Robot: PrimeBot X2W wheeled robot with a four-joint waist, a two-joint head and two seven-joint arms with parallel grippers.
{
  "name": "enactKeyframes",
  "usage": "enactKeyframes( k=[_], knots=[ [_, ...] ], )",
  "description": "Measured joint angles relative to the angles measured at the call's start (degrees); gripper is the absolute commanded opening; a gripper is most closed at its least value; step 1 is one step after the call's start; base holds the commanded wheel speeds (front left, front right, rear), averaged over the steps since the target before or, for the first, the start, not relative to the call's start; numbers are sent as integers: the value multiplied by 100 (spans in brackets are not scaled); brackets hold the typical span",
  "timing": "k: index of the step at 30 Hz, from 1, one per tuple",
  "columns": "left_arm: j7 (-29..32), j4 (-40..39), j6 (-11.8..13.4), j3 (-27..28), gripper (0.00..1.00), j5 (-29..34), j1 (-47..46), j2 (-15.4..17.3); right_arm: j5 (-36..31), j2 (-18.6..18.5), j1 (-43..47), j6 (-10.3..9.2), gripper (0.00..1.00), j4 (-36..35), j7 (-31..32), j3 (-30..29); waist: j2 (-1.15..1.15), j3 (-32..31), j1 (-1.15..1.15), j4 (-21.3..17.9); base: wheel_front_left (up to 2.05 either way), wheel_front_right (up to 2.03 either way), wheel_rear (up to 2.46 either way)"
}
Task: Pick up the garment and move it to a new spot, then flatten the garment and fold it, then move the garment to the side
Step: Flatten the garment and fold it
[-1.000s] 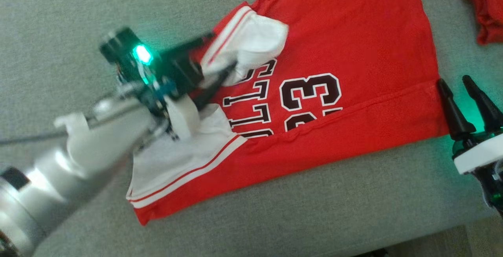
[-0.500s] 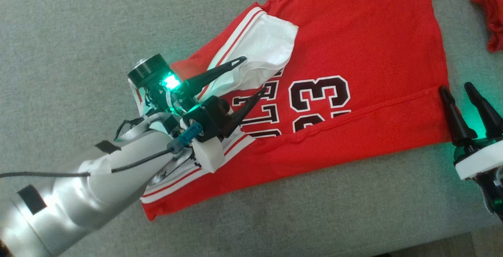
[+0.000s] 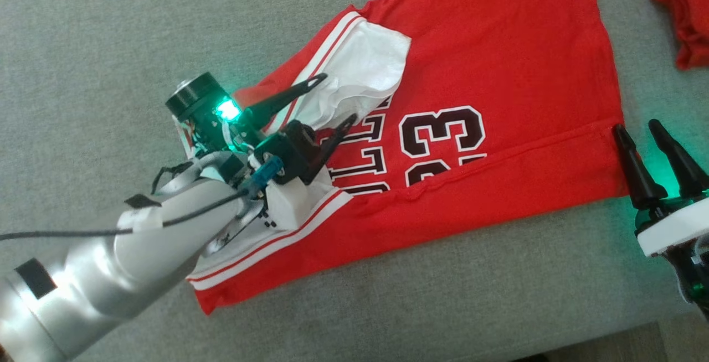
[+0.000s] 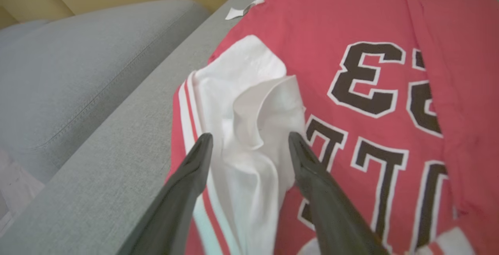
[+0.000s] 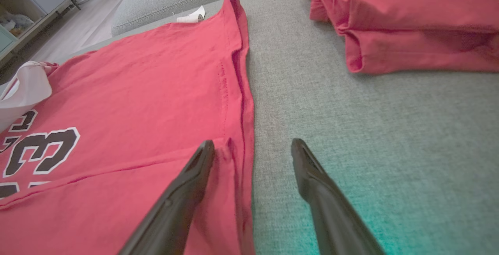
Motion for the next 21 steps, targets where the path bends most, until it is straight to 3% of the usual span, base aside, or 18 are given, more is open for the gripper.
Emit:
enactKeyframes(
  k=[2, 3, 4, 7, 21],
  knots=[
    [160, 22, -31, -2, 100, -45, -9, 26, 5, 3, 0, 0, 100, 0, 0, 2, 0, -2, 0, -19, 0, 0, 0],
    [237, 29, -31, -2, 85, -74, -18, 41, 5, 3, 0, 0, 100, 0, 0, 3, 0, -5, 0, -26, 0, 0, 0],
    [316, 31, -33, -2, 52, -97, -32, 58, 5, 3, 0, 0, 100, 1, 0, 2, 0, -11, 1, -30, 0, 0, 0],
    [441, -34, -67, 1, 1, -168, -59, 115, 21, 3, 1, 0, 100, 2, 0, 0, 0, -37, 0, -29, 0, 0, 0],
    [793, -1145, -75, 27, 0, -113, -419, 633, 20, 10, 16, 0, 100, 3, 0, -5, 0, -206, 0, 33, 0, 0, 0]
  ],
)
